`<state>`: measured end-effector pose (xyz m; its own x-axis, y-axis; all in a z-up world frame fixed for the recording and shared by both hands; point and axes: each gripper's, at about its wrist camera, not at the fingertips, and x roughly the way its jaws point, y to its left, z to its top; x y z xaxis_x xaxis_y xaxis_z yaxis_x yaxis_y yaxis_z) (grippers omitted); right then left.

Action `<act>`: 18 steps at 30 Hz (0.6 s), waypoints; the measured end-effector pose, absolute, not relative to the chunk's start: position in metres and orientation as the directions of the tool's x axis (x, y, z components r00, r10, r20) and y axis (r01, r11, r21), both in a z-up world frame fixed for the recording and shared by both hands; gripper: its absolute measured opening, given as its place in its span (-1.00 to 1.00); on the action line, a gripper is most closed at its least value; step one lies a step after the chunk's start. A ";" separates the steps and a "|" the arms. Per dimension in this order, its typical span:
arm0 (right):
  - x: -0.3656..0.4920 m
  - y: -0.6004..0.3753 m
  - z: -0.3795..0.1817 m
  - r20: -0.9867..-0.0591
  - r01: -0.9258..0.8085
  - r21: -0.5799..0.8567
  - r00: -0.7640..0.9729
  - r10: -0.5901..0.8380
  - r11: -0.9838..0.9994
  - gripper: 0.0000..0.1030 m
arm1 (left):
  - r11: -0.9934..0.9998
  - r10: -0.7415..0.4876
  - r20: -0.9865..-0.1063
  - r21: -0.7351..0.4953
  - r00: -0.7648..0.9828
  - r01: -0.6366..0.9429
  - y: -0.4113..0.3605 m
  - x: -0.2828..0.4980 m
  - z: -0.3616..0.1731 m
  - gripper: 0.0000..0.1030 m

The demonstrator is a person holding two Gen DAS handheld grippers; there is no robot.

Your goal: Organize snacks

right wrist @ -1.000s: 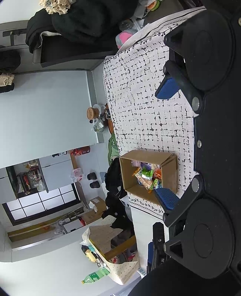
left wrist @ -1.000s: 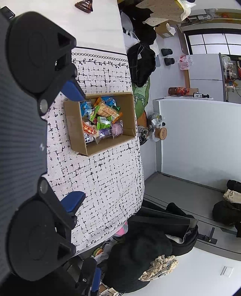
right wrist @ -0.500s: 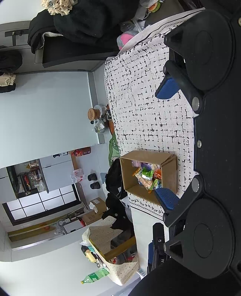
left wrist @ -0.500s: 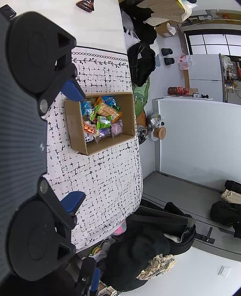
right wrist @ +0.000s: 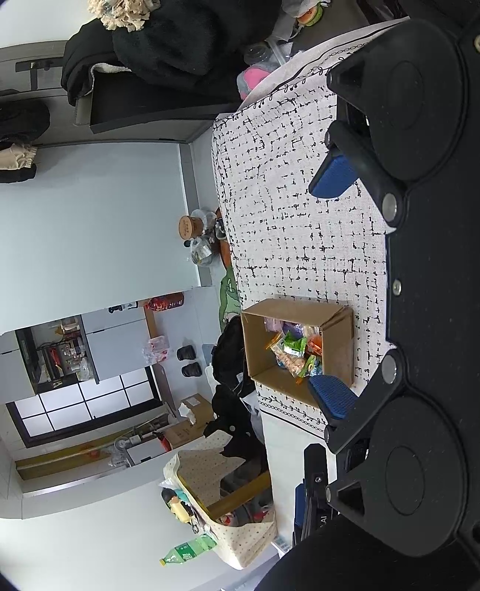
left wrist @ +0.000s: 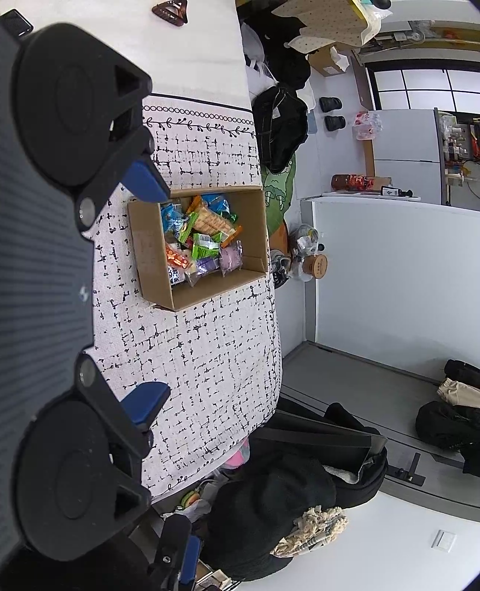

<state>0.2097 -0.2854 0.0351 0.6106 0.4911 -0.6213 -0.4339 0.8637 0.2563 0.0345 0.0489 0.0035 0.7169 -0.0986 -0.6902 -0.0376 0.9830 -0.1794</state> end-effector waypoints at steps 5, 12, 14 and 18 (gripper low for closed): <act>0.210 -0.286 0.036 -0.620 -0.433 0.254 0.613 0.489 0.865 1.00 | 0.983 -0.098 -0.688 -0.179 0.719 -0.037 0.049 0.034 0.005 0.99; 0.209 -0.285 0.036 -0.620 -0.433 0.255 0.613 0.489 0.865 1.00 | 0.984 -0.094 -0.687 -0.176 0.720 -0.039 0.049 0.033 0.004 0.99; 0.209 -0.285 0.036 -0.621 -0.433 0.254 0.613 0.489 0.865 1.00 | 0.984 -0.092 -0.687 -0.173 0.721 -0.039 0.049 0.033 0.004 0.99; 0.209 -0.285 0.035 -0.620 -0.433 0.254 0.613 0.489 0.865 1.00 | 0.984 -0.090 -0.689 -0.171 0.719 -0.040 0.048 0.033 0.003 0.99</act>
<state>0.2092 -0.2854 0.0355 0.6135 0.4892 -0.6200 -0.4327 0.8649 0.2543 0.0332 0.0484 0.0033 0.7193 -0.0905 -0.6888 -0.0399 0.9845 -0.1710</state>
